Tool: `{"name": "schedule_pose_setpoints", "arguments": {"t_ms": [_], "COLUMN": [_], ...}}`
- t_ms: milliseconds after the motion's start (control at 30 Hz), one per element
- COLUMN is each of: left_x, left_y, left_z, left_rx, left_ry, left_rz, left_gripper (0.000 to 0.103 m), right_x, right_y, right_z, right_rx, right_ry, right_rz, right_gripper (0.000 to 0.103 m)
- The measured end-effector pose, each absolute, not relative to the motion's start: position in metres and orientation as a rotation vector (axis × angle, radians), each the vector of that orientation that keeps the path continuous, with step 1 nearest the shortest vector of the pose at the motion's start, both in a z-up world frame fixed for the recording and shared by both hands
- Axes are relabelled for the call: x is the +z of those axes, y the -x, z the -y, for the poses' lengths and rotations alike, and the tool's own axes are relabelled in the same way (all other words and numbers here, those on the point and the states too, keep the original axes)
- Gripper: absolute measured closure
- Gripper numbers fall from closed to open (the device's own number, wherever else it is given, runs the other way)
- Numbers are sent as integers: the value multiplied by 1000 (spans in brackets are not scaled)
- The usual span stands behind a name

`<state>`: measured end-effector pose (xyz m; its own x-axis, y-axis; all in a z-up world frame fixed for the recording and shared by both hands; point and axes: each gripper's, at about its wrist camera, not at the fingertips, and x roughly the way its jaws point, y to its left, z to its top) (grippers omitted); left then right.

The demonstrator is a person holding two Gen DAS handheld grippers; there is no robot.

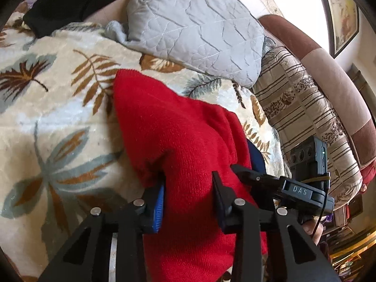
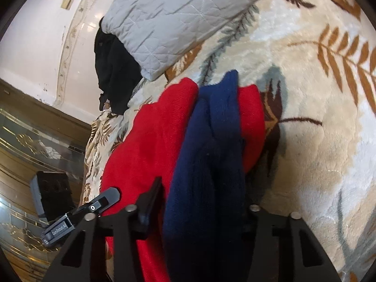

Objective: Fold small clothes

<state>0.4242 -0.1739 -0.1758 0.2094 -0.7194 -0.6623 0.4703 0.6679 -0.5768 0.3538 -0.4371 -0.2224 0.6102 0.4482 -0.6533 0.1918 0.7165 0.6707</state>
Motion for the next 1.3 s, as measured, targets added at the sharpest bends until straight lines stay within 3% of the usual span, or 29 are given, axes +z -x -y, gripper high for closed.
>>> {"name": "schedule_pose_setpoints", "arguments": {"t_ms": [167, 633, 867, 933, 967, 1033, 1133, 1300], "left_x": [-159, -97, -119, -144, -152, -148, -129, -135], "left_y": [-419, -347, -297, -289, -286, -277, -265, -253], "left_z": [168, 110, 92, 97, 94, 82, 69, 62], "left_rx": [-843, -801, -663, -560, -527, -524, -502, -414], "left_ry": [231, 139, 20, -91, -108, -70, -55, -121], "left_rz": [-1034, -913, -986, -1043, -1041, -1016, -943, -915], "left_gripper": [68, 69, 67, 62, 55, 53, 39, 36], "right_x": [-202, -149, -169, -190, -201, -216, -191, -144], "right_y": [-352, -310, -263, -255, -253, -246, -233, -229], "right_z": [423, 367, 337, 328, 326, 324, 332, 318], "right_rx": [178, 312, 350, 308, 283, 195, 144, 101], "right_ry": [-732, -672, -724, -715, -701, -653, -646, -465], "right_rz": [-903, -819, -855, -901, -934, -964, -901, -798], "right_gripper": [60, 61, 61, 60, 53, 42, 42, 42]}}
